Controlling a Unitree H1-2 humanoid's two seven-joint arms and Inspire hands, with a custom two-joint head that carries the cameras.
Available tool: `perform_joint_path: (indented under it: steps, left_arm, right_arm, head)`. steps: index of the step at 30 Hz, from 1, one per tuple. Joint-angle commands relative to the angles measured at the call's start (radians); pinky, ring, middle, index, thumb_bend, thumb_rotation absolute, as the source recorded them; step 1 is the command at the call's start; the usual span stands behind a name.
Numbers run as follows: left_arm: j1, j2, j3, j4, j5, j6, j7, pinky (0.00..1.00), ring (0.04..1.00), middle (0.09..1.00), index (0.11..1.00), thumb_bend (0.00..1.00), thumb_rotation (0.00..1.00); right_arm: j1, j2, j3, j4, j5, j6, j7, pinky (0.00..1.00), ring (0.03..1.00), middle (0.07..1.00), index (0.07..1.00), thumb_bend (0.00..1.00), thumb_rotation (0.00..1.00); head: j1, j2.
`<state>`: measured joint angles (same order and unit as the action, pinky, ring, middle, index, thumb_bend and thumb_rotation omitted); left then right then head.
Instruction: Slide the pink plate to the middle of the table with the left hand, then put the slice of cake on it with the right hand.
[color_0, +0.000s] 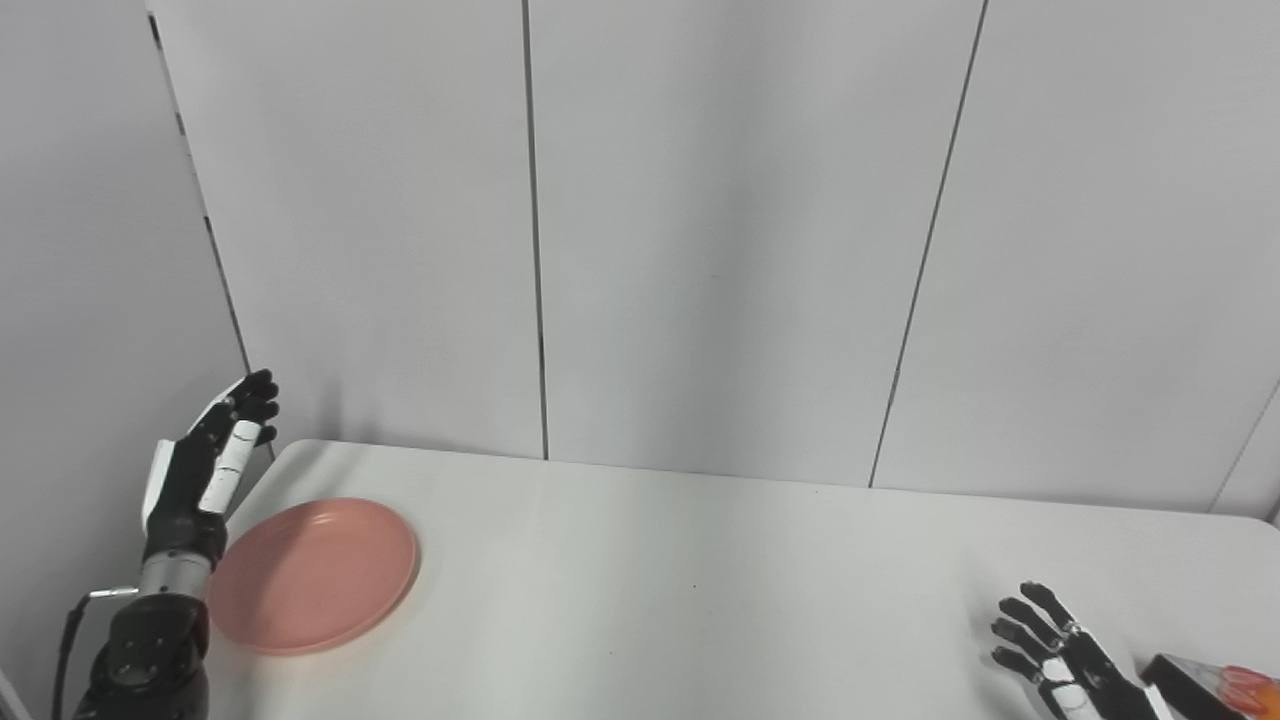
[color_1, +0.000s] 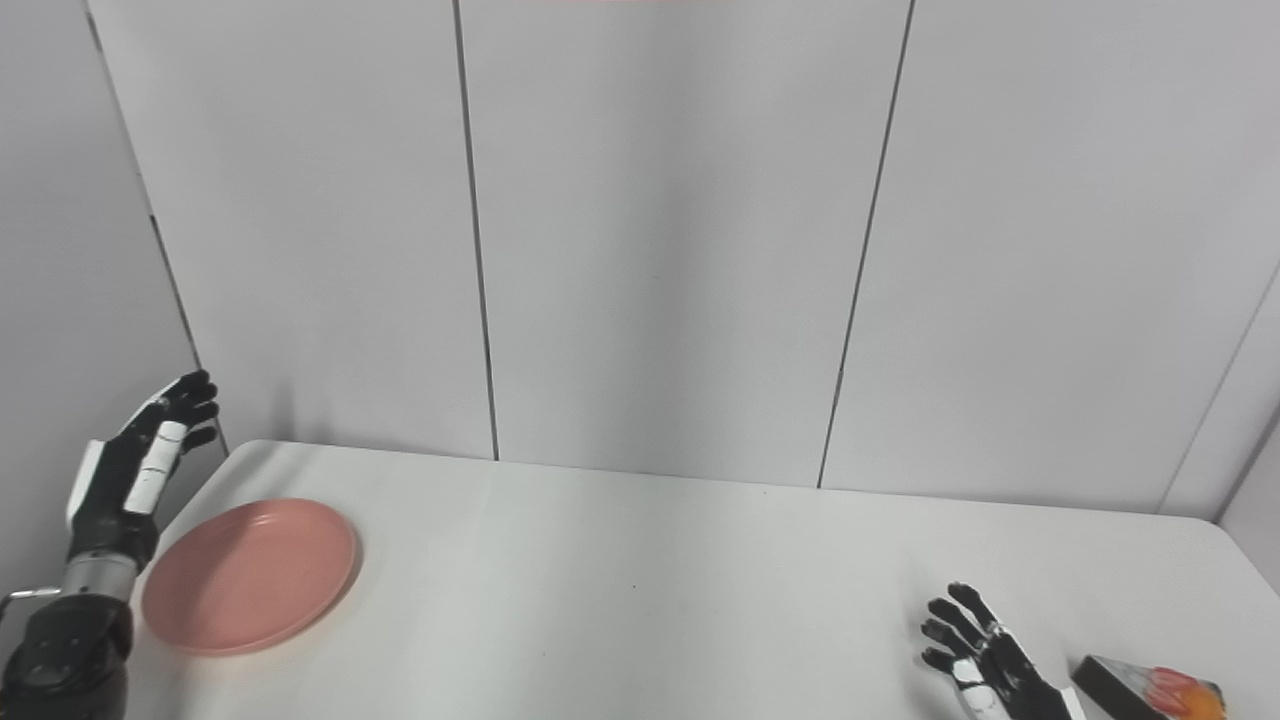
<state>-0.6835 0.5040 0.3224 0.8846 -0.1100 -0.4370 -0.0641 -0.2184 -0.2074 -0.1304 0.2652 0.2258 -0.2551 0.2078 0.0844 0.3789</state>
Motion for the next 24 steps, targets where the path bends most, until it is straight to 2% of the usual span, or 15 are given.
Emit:
perform_joint_path:
  steps: [1,5,9,11,15,19,24]
  left_arm:
    - [-0.069,0.062,0.022,0.023,-0.008,-0.033,-0.003,0.83,0.89,0.87,0.809,0.9,0.88]
    - [-0.08,0.085,0.025,0.109,0.01,-0.033,0.021,0.78,0.868,0.855,0.793,0.91,0.9]
    - [-0.081,0.092,0.046,0.191,-0.015,-0.033,-0.001,0.82,0.871,0.854,0.806,0.9,0.86]
    - [-0.075,0.09,0.049,0.209,-0.018,-0.033,-0.006,0.79,0.862,0.844,0.789,0.91,0.83]
    - [-0.068,0.082,0.055,0.238,-0.026,-0.033,-0.016,0.77,0.851,0.829,0.792,0.88,0.83]
    - [-0.07,0.072,0.067,0.275,-0.046,-0.033,-0.031,0.79,0.855,0.834,0.789,0.9,0.82]
    - [-0.064,0.066,0.052,0.308,-0.034,-0.033,-0.016,0.78,0.846,0.839,0.778,0.92,0.83]
  right_arm:
    - [0.121,0.029,0.007,0.105,0.009,0.01,0.009,0.79,0.827,0.845,0.879,0.91,0.74]
    - [0.123,0.031,0.005,0.102,0.011,0.012,0.009,0.79,0.824,0.843,0.874,0.92,0.76]
    - [0.127,0.031,0.004,0.094,0.01,0.017,0.006,0.78,0.823,0.84,0.872,0.92,0.75]
    - [0.128,0.03,0.003,0.094,0.013,0.017,0.009,0.78,0.825,0.843,0.875,0.91,0.76]
    - [0.128,0.027,0.004,0.096,0.013,0.016,0.011,0.78,0.827,0.843,0.875,0.91,0.75]
    - [0.127,0.025,0.005,0.1,0.011,0.014,0.011,0.79,0.828,0.846,0.88,0.91,0.76]
    - [0.128,0.028,0.006,0.094,0.006,0.017,0.004,0.78,0.821,0.838,0.876,0.91,0.75]
  head:
    - [0.0,0.001]
    - [-0.002,0.001]
    - [-0.004,0.001]
    - [-0.005,0.002]
    - [-0.008,0.004]
    - [-0.009,0.005]
    - [-0.014,0.008]
